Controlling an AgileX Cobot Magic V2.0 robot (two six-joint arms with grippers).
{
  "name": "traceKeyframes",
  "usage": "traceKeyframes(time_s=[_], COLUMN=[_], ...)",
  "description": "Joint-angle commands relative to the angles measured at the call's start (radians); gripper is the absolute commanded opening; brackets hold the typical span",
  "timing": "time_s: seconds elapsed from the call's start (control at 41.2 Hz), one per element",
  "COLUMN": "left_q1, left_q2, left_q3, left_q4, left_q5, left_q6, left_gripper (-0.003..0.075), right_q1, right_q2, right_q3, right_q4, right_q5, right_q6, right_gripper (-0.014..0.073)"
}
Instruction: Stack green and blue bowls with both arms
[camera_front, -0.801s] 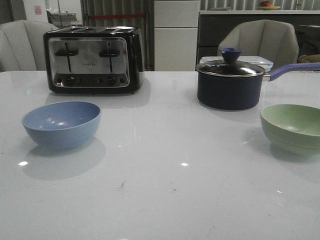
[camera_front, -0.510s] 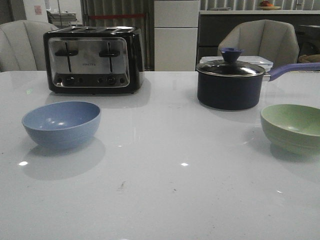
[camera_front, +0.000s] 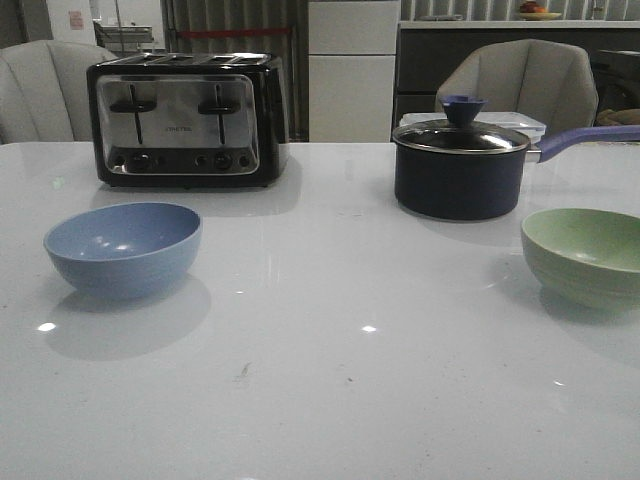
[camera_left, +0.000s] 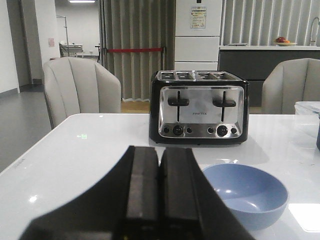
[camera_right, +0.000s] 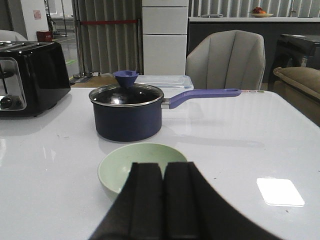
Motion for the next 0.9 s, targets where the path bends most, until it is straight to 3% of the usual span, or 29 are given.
traceKeyframes(time_s=[0.0, 0.17, 0.34, 0.631, 0.874], left_q1=[-0.007, -0.007, -0.007, -0.007, -0.007], left_q2=[-0.02, -0.02, -0.016, 0.129, 0.308], left_q3=[0.005, -0.007, -0.14, -0.469, -0.625], left_q4=[0.0, -0.002, -0.002, -0.002, -0.002], left_q5=[-0.087, -0.137, -0.156, -0.007, 0.177], left_q6=[-0.002, -0.004, -0.004, -0.004, -0.004], left_gripper=[0.0093, 0.0093, 0.0093, 0.0093, 0.0093], right_q1=[-0.003, -0.003, -0.003, -0.003, -0.003], right_q2=[-0.019, -0.019, -0.016, 0.149, 0.368], right_q3=[-0.003, -0.035, -0.207, -0.523, -0.65], right_q4=[-0.012, -0.012, -0.012, -0.014, -0.014], right_q5=[-0.098, -0.076, 0.037, 0.228, 0.415], right_q6=[-0.008, -0.008, -0.008, -0.008, -0.008], right_gripper=[0.0052, 0.0052, 0.0052, 0.0052, 0.0052])
